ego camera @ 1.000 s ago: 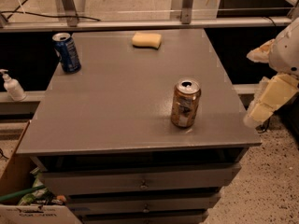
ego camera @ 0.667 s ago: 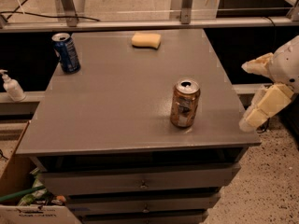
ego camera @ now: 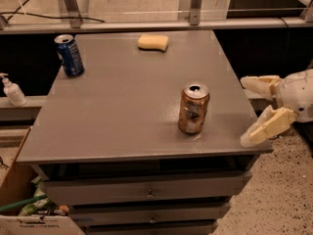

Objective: Pick orange can

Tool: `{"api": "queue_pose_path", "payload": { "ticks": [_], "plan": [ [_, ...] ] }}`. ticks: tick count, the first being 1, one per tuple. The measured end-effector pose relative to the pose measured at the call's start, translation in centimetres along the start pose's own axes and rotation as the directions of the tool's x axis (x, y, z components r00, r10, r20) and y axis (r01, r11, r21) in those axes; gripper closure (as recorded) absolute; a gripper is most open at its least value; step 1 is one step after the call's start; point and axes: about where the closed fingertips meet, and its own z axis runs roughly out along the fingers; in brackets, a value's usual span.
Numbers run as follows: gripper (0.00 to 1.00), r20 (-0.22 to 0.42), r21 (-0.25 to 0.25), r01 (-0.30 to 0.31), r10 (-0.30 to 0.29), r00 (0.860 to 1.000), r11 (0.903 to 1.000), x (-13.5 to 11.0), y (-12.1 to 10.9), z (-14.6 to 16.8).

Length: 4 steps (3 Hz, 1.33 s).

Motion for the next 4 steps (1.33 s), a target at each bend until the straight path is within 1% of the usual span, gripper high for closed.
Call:
{"api": "queue_pose_path", "payload": {
  "ticks": [1,2,3,4],
  "plan": [
    [0.00,0.065,-0.008,0.015,-0.014,0.998,0.9999,-1.5,0.3,0.0],
    [0.00,0.058,-0.008,0.013,-0.013,0.998,0.9999,-1.4,0.3,0.0],
    [0.00,0.087,0.000,0.015,-0.015,0.996,0.9999,-1.5,0.3,0.4],
    [0.00,0.145,0.015,0.029,-0.031,0.989,0.9995,-1.8,0.1,1.9]
  ]
}}
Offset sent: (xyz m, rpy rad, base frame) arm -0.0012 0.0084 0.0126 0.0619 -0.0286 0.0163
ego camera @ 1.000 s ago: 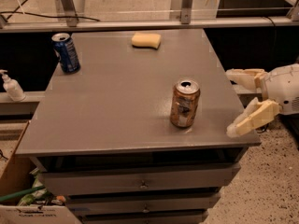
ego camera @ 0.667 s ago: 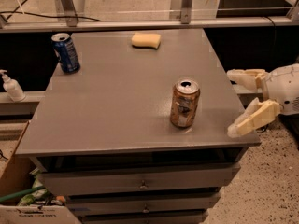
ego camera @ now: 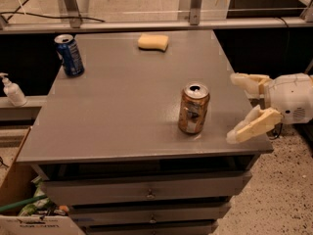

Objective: Pick orange can

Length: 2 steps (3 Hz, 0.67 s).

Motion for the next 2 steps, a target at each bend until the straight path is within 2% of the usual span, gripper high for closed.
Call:
{"api": "queue_pose_path", "payload": {
  "ticks": [1,2],
  "plan": [
    [0.00,0.062,0.005,0.019,-0.019,0.998,0.9998,0.3,-0.2,2.3],
    [0.00,0.103,-0.007,0.015,-0.014,0.995,0.9999,1.3,0.1,4.7]
  ]
}}
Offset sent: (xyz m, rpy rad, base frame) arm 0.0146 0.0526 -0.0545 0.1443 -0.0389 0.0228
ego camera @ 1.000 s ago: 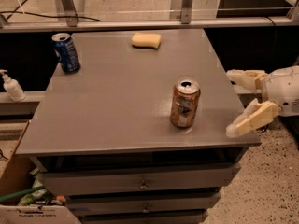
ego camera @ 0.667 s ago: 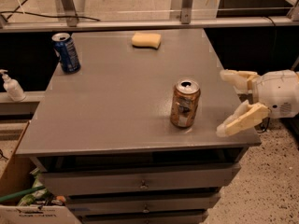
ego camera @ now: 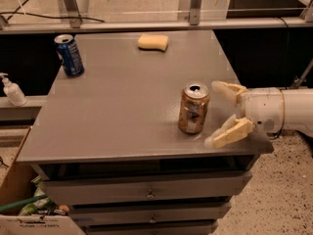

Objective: Pick orange can

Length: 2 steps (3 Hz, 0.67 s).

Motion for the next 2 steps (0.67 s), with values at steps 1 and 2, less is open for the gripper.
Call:
{"api": "queue_pose_path", "payload": {
  "ticks": [1,2],
  "plan": [
    [0.00,0.051,-0.004,-0.012,0.012,0.999,0.9999,0.5,0.3,1.8],
    [0.17,0.107,0.005,-0.012,0.012,0.994,0.9999,-0.2,0.2,3.3]
  ]
}}
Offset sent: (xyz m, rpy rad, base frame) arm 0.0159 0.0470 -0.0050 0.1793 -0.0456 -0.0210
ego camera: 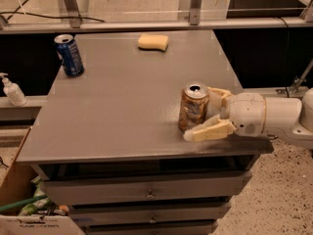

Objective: Pick orange can

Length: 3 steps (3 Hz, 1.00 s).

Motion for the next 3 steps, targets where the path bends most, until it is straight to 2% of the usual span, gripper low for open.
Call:
{"api": "queue_pose_path", "payload": {
  "ticks": [3],
  "plan": [
    [0.88,0.097,0.038,-0.017,0.014,0.995,0.9991,-0.88,-0.35,1.28]
  ]
}}
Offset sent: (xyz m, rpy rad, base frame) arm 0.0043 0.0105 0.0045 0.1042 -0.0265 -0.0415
